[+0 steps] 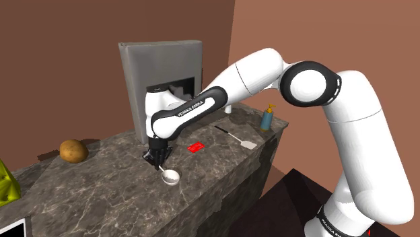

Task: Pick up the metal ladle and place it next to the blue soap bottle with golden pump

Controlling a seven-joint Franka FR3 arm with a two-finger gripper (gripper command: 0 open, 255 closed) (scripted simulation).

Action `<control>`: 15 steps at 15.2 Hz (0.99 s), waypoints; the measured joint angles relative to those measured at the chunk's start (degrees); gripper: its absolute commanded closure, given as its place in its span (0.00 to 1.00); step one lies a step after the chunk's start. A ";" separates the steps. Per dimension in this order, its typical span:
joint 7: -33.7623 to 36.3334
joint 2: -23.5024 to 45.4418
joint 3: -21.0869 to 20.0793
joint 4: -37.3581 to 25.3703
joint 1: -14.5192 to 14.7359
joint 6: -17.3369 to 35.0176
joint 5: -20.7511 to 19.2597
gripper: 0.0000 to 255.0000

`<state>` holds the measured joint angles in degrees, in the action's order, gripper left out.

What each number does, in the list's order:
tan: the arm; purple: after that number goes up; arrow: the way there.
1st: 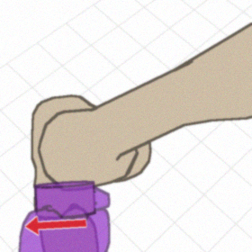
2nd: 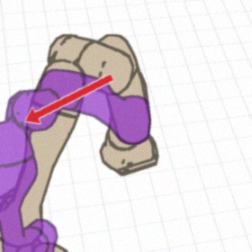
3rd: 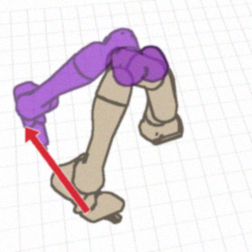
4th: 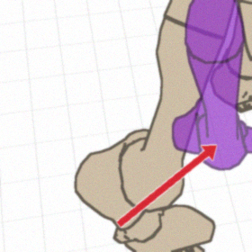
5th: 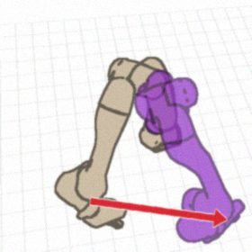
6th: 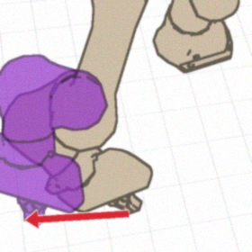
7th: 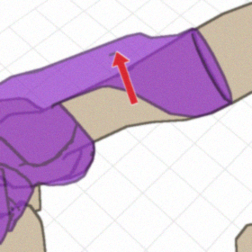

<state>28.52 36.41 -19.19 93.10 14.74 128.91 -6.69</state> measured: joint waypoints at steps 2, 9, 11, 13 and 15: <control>-0.02 -0.89 -0.19 0.07 -0.14 -0.79 0.23 1.00; -0.22 -3.65 -0.82 -1.27 -0.54 -4.79 1.08 1.00; -0.24 -4.51 -1.00 -1.61 -0.64 -5.97 1.33 1.00; -0.40 -5.06 -1.11 -2.29 -0.79 -7.19 1.53 1.00; -0.47 -5.53 -1.22 -3.15 -0.86 -8.50 1.71 1.00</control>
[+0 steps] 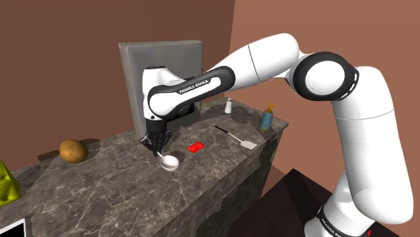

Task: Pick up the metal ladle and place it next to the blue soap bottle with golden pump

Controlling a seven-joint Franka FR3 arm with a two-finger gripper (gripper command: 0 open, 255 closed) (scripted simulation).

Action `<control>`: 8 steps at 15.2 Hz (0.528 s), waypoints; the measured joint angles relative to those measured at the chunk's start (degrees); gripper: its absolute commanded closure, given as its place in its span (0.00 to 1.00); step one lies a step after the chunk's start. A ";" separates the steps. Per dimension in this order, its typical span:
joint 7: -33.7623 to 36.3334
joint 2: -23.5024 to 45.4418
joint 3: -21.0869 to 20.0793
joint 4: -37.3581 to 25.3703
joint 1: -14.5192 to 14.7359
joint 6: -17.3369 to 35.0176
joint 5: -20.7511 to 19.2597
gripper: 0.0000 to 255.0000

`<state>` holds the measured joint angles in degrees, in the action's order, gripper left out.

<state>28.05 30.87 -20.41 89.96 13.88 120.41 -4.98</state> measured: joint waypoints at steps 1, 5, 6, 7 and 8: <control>0.00 -0.44 -0.09 -0.02 -0.05 -0.45 0.13 1.00; -0.02 -1.62 -0.35 -1.54 -0.13 -3.08 0.51 1.00; -0.03 -1.97 -0.42 -1.86 -0.16 -3.75 0.63 1.00; -0.05 -2.28 -0.48 -2.24 -0.20 -4.42 0.73 1.00; -0.05 -2.37 -0.51 -2.94 -0.17 -5.18 0.77 1.00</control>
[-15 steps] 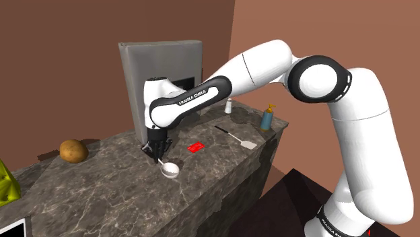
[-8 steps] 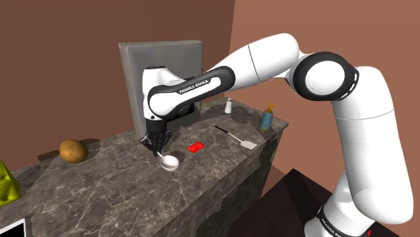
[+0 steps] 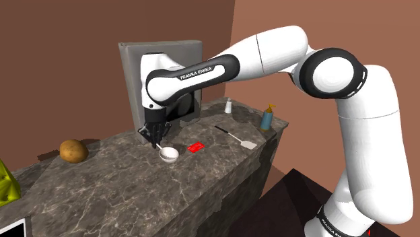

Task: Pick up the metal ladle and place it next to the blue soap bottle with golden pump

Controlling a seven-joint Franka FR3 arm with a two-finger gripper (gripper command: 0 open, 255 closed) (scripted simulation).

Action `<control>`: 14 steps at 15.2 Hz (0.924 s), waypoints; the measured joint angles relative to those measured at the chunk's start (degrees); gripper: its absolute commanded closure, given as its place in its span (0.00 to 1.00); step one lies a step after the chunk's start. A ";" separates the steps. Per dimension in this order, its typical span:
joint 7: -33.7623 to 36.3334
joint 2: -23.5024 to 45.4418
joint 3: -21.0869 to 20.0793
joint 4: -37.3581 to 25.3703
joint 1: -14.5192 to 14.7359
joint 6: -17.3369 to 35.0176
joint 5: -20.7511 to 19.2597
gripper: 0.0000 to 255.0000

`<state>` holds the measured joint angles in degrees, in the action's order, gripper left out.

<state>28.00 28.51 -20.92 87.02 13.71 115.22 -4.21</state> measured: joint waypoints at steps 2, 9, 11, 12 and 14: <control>-0.02 -0.53 -0.11 -0.69 -0.04 -1.19 0.17 1.00; 0.08 -1.78 -0.39 -4.16 0.02 -5.84 0.58 1.00; 0.14 -2.09 -0.47 -5.36 0.08 -7.33 0.68 1.00; 0.18 -1.88 -0.47 -6.51 0.20 -8.26 0.62 1.00; 0.19 -2.31 -0.54 -7.15 0.17 -9.32 0.76 1.00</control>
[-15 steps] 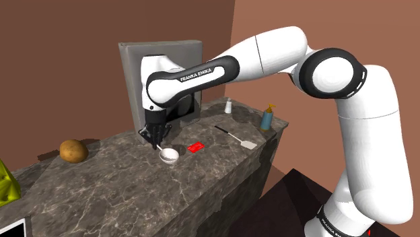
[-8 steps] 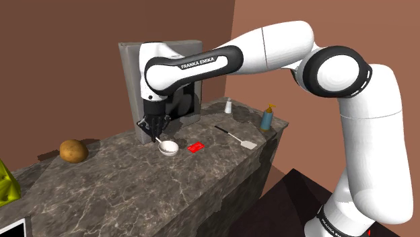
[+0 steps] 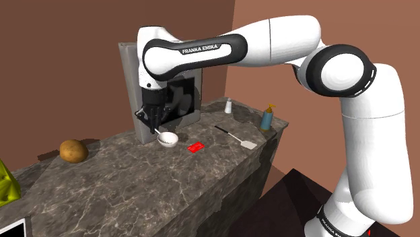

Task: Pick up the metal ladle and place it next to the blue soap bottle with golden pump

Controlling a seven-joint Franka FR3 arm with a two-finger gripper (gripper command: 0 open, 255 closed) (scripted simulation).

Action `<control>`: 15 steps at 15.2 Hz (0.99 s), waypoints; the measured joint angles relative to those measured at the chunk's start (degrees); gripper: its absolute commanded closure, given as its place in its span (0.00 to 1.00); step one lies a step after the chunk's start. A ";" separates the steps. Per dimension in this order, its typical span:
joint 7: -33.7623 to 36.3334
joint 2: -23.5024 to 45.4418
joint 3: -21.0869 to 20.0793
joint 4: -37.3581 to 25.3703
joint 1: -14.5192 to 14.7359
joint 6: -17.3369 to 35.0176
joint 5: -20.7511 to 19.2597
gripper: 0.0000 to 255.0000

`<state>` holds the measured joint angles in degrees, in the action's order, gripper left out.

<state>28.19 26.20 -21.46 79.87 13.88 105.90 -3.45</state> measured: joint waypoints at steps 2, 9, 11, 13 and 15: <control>0.06 0.28 -0.01 -2.12 0.19 -1.82 -0.08 1.00; 0.34 0.23 -0.16 -7.22 0.64 -6.93 -0.07 1.00; -1.09 -0.96 0.06 -5.97 -0.72 -6.93 0.46 1.00; -3.30 -3.07 0.42 -3.13 -2.87 -6.34 1.34 1.00; -5.94 -5.00 0.97 -0.31 -5.17 -5.51 2.23 1.00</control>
<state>22.25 21.20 -20.50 79.57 8.71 100.39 -1.22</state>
